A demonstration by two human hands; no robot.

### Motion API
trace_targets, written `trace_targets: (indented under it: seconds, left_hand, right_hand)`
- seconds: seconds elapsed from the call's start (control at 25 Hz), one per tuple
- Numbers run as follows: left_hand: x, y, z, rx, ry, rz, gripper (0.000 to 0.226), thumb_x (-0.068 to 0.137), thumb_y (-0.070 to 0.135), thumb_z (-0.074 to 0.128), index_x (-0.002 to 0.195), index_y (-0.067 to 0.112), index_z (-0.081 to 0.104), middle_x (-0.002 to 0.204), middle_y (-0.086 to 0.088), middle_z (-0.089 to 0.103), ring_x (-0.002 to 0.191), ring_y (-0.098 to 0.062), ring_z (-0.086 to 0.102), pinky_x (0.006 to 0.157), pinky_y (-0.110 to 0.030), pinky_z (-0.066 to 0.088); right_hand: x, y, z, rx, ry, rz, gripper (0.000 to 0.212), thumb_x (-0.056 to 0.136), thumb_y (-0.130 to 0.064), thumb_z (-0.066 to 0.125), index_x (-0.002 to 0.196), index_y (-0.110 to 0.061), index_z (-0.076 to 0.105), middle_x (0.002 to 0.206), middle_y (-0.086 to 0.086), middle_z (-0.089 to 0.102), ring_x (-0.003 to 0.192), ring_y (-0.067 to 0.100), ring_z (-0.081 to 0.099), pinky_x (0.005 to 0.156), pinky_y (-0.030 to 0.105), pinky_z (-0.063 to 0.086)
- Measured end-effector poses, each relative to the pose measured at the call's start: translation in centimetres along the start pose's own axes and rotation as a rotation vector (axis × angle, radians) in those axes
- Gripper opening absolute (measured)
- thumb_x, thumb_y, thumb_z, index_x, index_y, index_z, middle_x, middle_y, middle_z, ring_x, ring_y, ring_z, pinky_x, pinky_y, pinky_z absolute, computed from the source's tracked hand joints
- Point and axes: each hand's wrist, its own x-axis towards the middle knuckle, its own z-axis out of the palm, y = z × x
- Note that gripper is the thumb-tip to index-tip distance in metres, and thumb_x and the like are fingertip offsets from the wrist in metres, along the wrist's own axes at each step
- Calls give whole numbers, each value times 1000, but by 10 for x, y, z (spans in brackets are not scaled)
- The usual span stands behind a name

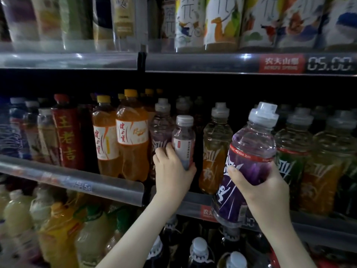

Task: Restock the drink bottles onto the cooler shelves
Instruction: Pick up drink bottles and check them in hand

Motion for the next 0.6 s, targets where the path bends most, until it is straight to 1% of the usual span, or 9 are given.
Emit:
trace_targets:
  seconds: [0.04,0.12,0.2,0.24,0.28,0.36,0.4,0.48,0.6]
  left_hand:
    - [0,0,0,-29,8,-9,75,68,32,78,125,-2,43,111,-19,43,101,-35,42,91,-44,41]
    - [-1,-2,-1,-109,-43,-55,73,69,34,76,126,4,43,113,-14,45,104,-31,43,91,-39,39]
    - [-2,-7,-6,-216,-104,-92,71,70,40,75,127,15,41,117,-5,52,108,-25,49,92,-38,45]
    - [-3,-10,-9,-285,-124,-109,67,70,41,75,124,20,41,115,-1,56,106,-21,53,87,-37,50]
    - [-3,-11,-13,-351,-143,-132,61,71,40,76,119,24,42,111,3,59,102,-17,57,81,-32,53]
    - [-5,-12,-19,-459,-168,-176,57,72,34,78,117,28,43,103,11,62,94,-7,61,71,-18,50]
    - [-7,-13,-21,-507,-161,-194,59,71,31,79,119,28,45,101,14,63,92,-2,62,69,-13,49]
    - [-12,-14,-26,-586,-108,-205,61,70,27,82,120,27,48,98,18,64,87,4,62,66,-7,48]
    - [-20,-15,-39,-688,13,-168,54,67,19,84,110,28,53,93,20,66,88,10,60,69,-5,45]
  right_hand:
    - [-2,-1,2,-5,9,5,50,56,-52,71,94,-22,61,79,-11,68,76,-5,63,64,3,44]
    - [-4,-1,3,-15,16,6,51,55,-53,69,93,-20,61,78,-10,68,75,-4,64,65,4,45]
    - [-5,-3,4,-12,18,-4,46,56,-50,70,88,-18,60,73,-9,67,72,-3,64,65,3,44]
    - [-6,-4,3,-6,27,-11,45,56,-50,70,85,-18,59,69,-10,66,71,-4,63,64,3,44]
    - [-5,-4,2,4,45,-16,45,56,-52,70,83,-18,59,67,-11,65,70,-4,63,65,3,44]
    - [-5,-4,0,24,88,-32,51,59,-61,75,84,-20,58,73,-19,66,72,-3,63,67,5,45]
    - [-4,-3,-1,35,104,-39,52,61,-64,78,86,-22,59,77,-22,67,75,-3,64,69,5,46]
    - [-3,-1,-2,72,123,-27,49,62,-63,72,93,-27,59,84,-22,67,81,-2,65,72,6,46]
    - [-4,-1,4,151,89,-31,63,62,-61,71,105,-17,59,91,-15,68,87,1,66,77,11,49]
